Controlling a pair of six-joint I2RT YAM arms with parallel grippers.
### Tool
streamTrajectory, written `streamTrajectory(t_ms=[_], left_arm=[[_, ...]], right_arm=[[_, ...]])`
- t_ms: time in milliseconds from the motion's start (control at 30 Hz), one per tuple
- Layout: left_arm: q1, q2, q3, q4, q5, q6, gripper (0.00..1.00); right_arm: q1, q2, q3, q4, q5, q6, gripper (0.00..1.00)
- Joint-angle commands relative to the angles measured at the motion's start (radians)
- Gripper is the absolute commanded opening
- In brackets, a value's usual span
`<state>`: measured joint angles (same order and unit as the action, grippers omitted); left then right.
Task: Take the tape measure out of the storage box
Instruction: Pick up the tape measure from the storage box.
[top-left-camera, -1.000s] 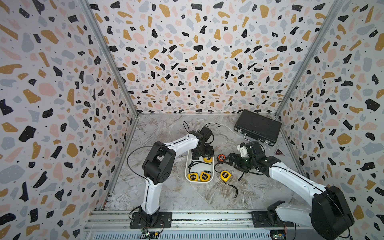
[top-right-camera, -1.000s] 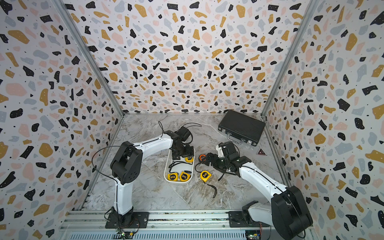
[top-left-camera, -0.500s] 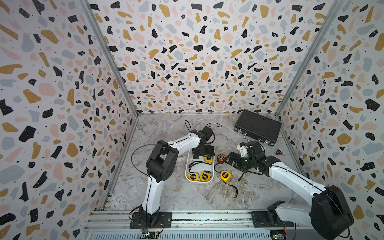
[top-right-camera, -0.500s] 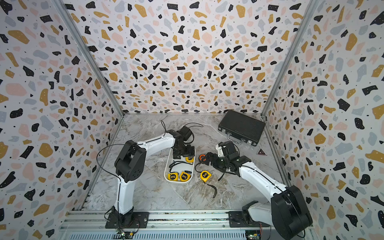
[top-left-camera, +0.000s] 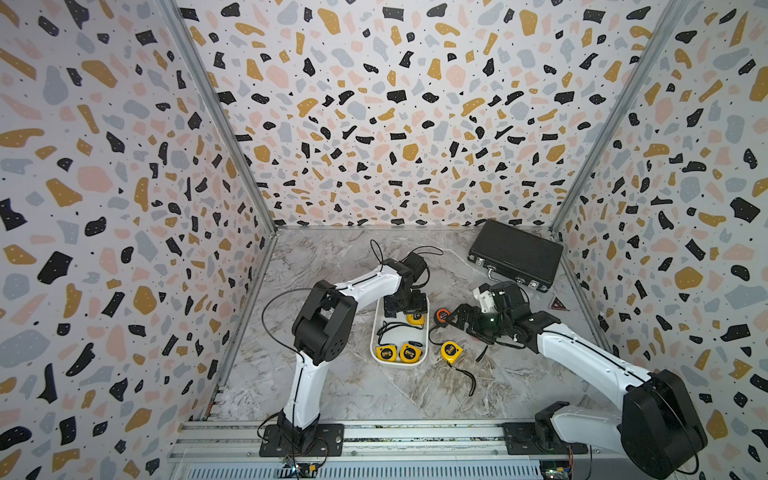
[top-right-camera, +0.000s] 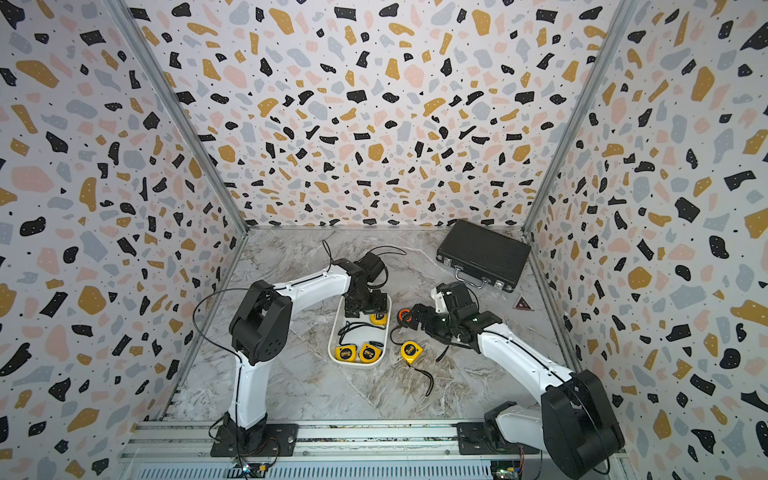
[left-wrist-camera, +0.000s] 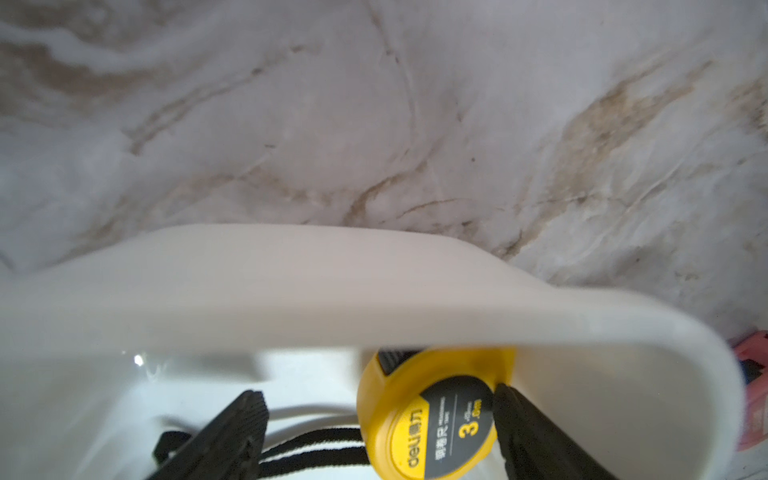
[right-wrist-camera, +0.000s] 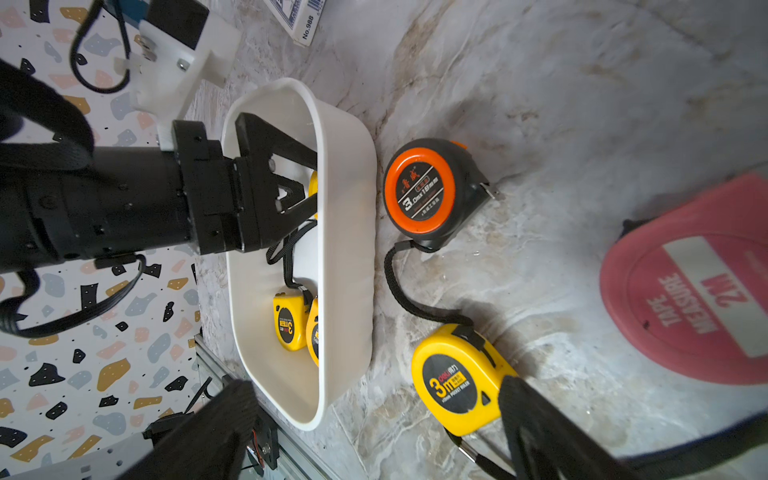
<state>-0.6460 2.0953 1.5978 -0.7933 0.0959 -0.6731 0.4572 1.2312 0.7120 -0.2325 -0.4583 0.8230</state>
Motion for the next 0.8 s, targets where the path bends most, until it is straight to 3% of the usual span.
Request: streamTrajectory(t_ms=[0, 300, 767], left_arm=[[0.006, -0.006, -0.019, -0.056, -0.048, 0.003, 0.88], [0.000, -0.055, -0.037, 0.009, 0.008, -0.011, 0.91], [-0.018, -0.053, -0.046, 0.040, 0.074, 0.010, 0.88]], right_arm=[[-0.003, -0.013, 0.044, -0.001, 0.003, 0.002, 0.97], [-0.003, -0.016, 0.041, 0.001, 0.007, 0.007, 0.97], [-0.003, 0.000, 0.050, 0.011, 0.006, 0.011, 0.97]])
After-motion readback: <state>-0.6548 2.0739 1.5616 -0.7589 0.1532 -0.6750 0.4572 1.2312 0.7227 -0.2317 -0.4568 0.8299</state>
